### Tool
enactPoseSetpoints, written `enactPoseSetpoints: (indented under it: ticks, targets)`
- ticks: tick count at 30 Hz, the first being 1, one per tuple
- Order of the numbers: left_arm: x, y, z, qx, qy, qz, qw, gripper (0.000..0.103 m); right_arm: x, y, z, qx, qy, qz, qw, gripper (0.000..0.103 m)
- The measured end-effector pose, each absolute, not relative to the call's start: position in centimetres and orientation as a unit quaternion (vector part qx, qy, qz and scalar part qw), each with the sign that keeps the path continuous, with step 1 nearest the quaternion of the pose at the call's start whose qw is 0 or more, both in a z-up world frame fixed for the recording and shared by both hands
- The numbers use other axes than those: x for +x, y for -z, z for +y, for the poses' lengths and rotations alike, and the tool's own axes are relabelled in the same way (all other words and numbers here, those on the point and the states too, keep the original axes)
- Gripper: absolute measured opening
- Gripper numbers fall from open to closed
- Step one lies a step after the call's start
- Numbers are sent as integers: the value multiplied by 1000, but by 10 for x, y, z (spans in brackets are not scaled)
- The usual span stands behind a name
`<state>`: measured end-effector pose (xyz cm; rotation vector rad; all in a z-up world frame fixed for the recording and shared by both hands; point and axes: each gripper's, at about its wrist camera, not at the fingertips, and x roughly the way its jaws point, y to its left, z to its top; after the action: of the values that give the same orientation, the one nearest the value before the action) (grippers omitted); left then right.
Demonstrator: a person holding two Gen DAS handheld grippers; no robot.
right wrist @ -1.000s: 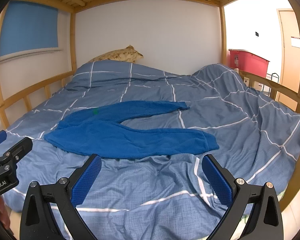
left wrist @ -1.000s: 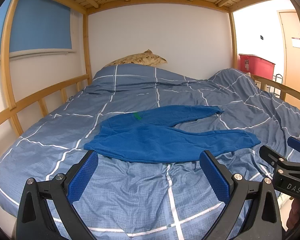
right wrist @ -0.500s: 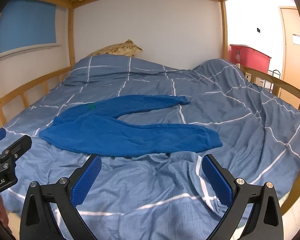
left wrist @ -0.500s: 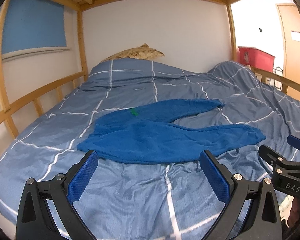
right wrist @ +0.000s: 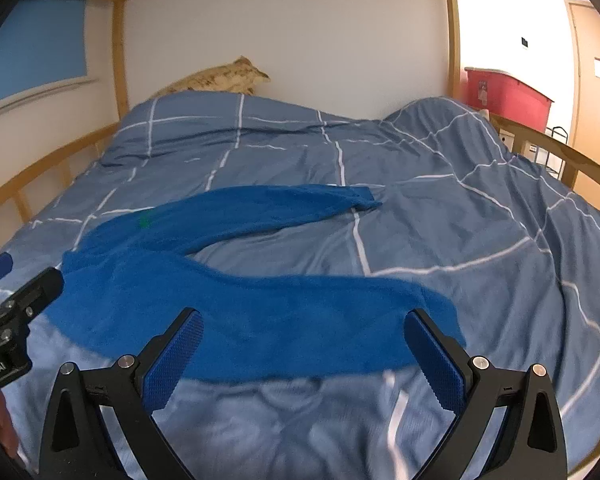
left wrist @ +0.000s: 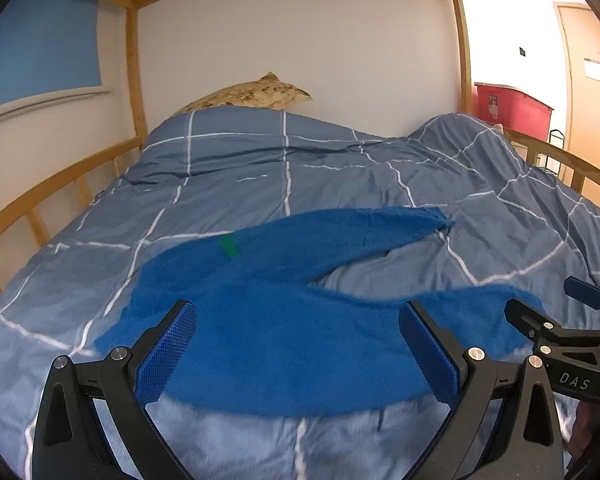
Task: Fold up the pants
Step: 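Lower the right gripper to the pant leg cuff and close on it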
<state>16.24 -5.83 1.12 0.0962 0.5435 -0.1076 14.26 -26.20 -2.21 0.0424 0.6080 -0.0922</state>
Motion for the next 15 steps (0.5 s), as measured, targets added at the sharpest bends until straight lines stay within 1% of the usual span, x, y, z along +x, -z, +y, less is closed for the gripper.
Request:
enactPoseSetpoints:
  ticks: [8, 15]
  targets:
    - [244, -38, -93, 49, 84, 285, 954, 103, 210, -12, -285, 10, 49, 302, 952, 102]
    - [325, -46, -126, 43, 117, 315, 941, 103, 284, -37, -314, 4, 50, 296, 954, 102]
